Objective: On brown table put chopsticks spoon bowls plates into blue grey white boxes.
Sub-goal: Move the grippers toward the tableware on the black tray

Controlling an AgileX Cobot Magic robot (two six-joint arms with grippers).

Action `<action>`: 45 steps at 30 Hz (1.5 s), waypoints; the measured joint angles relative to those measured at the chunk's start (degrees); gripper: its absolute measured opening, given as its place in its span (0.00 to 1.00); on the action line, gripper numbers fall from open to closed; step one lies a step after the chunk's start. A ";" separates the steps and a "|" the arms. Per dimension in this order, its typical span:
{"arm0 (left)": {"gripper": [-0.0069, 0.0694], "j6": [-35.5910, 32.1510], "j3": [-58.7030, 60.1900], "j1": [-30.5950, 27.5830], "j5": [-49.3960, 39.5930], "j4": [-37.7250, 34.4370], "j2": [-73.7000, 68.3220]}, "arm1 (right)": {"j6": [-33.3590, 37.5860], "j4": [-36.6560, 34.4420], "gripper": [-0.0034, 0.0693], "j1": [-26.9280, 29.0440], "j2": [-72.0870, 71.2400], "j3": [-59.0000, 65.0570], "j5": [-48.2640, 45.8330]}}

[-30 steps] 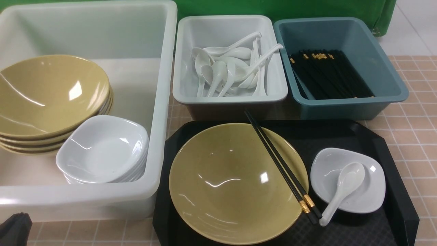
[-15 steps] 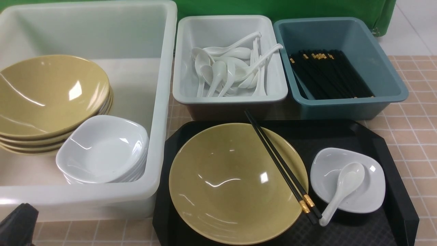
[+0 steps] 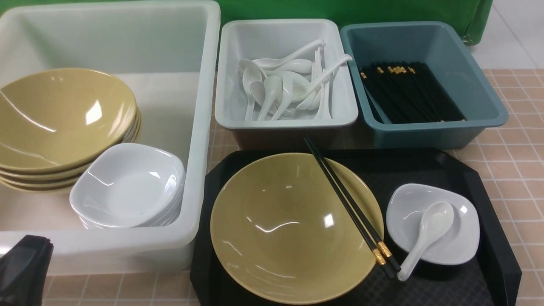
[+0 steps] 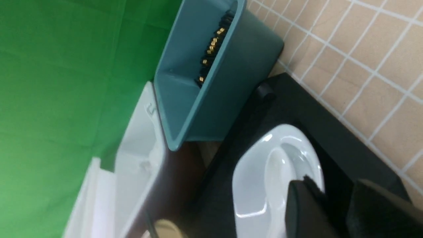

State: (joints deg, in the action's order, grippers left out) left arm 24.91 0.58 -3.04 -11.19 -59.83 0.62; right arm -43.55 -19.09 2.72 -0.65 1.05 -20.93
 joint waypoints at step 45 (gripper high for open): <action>0.09 -35.95 -60.13 34.35 -54.00 54.73 -60.92 | 53.11 15.61 0.84 -37.79 105.56 -92.22 -49.17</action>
State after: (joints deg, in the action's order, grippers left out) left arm -11.05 -59.55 31.31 -65.19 -5.10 -60.30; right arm 9.56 -3.49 -35.07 104.91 -91.17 -70.10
